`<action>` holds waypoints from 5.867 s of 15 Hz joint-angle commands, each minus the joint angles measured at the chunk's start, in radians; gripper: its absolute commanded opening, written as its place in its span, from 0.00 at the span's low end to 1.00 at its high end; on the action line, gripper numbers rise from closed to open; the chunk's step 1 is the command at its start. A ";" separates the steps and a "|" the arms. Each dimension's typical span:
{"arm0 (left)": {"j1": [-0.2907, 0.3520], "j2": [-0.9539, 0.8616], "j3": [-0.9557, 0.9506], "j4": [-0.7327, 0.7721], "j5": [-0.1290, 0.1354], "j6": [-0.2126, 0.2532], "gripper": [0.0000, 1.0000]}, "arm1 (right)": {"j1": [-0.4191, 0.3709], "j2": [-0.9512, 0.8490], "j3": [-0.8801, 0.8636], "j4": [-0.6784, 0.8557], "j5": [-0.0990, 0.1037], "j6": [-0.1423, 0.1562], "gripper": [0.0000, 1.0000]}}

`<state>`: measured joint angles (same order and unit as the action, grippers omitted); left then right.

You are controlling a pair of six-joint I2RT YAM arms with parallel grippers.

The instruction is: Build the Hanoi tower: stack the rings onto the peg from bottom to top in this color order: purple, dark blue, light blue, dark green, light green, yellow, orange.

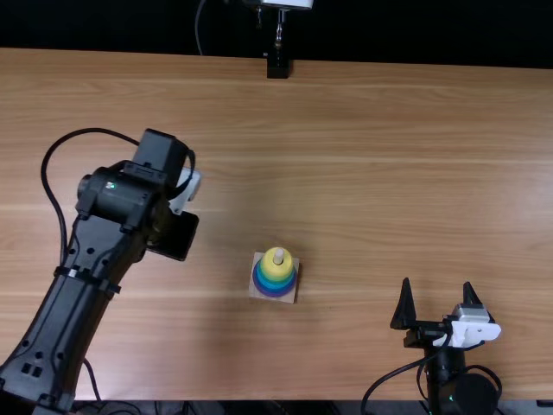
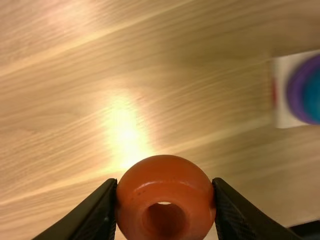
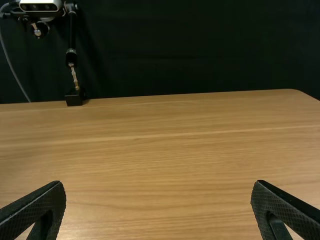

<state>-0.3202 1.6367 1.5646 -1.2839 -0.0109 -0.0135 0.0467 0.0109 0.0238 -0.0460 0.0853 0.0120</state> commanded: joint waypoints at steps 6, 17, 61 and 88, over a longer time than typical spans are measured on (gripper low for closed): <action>-0.221 0.055 0.169 -0.014 0.013 -0.143 0.00 | -0.010 -0.011 -0.009 0.003 -0.008 -0.001 1.00; -0.378 0.152 0.293 -0.014 0.009 -0.272 0.00 | -0.010 -0.011 -0.009 0.003 -0.006 -0.001 1.00; -0.080 -0.244 -0.074 0.573 -0.002 -0.318 1.00 | -0.010 -0.011 -0.009 0.003 -0.006 -0.001 1.00; 0.287 -1.637 -1.560 1.105 0.000 -0.027 1.00 | -0.010 -0.011 -0.009 0.003 -0.006 -0.001 1.00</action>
<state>-0.0383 0.0109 0.0559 -0.1585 -0.0082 -0.0525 0.0467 0.0109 0.0238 -0.0467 0.0845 0.0120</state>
